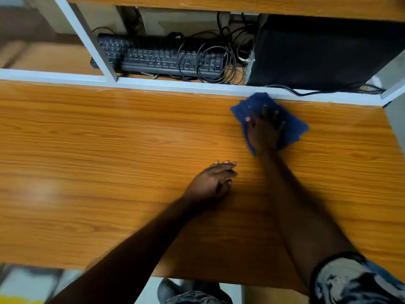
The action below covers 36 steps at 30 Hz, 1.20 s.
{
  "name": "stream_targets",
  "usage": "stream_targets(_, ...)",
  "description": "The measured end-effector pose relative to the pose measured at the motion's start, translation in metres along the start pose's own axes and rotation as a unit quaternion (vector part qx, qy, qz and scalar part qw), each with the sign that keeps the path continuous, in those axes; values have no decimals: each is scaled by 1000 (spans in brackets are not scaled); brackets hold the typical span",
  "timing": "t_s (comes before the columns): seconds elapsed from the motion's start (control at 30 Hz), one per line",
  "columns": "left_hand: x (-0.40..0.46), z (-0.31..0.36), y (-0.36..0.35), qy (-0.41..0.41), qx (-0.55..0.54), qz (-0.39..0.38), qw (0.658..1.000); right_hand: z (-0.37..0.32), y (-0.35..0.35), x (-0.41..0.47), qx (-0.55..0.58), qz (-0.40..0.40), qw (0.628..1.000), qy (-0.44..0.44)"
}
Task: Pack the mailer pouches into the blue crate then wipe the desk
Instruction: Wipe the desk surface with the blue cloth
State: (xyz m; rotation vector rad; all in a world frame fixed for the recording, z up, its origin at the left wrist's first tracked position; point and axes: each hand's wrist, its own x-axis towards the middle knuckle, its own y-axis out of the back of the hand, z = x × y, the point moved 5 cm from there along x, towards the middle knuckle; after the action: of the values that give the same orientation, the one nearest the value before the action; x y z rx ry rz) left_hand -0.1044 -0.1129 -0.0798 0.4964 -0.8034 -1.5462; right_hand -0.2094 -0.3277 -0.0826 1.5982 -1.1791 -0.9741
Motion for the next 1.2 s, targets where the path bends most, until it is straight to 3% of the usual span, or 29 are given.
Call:
stream_targets(0.1,-8,-2,8,9,1,-4,1000,-42,-17,-31,-21,-53,988,147)
stream_targets(0.2,-35,-11,21,26,18,9,999,-26,-18,-74,-46,-71,966,243)
stream_targets(0.27,-53,-15,29,39,24,26,999,-2,-9,-78,-44,-45,972,226)
stream_targets(0.33,-62,-13,35,48,24,48,997,5,-6,-58,-37,-15,989,143)
stream_targets(0.43,-62,-10,38,66,21,62,996,-29,-16,-36,-29,4,998,49)
stream_targets(0.53,-60,-8,39,60,14,45,997,-71,-28,-57,-29,-39,989,137)
stream_targets(0.63,-70,-11,39,55,16,29,998,-63,-26,-106,-38,-67,964,256)
stream_targets(0.77,-90,-13,45,71,35,56,995,-24,-10,-103,-30,-28,980,196)
stream_targets(0.9,-89,-10,47,86,42,60,994,-58,-23,-77,-26,-13,996,83)
stream_targets(1.1,-103,-11,43,84,61,27,994,-65,-30,-164,-53,-65,966,244)
stream_targets(1.2,-123,-9,45,86,62,20,994,-29,-21,-181,-39,-90,962,254)
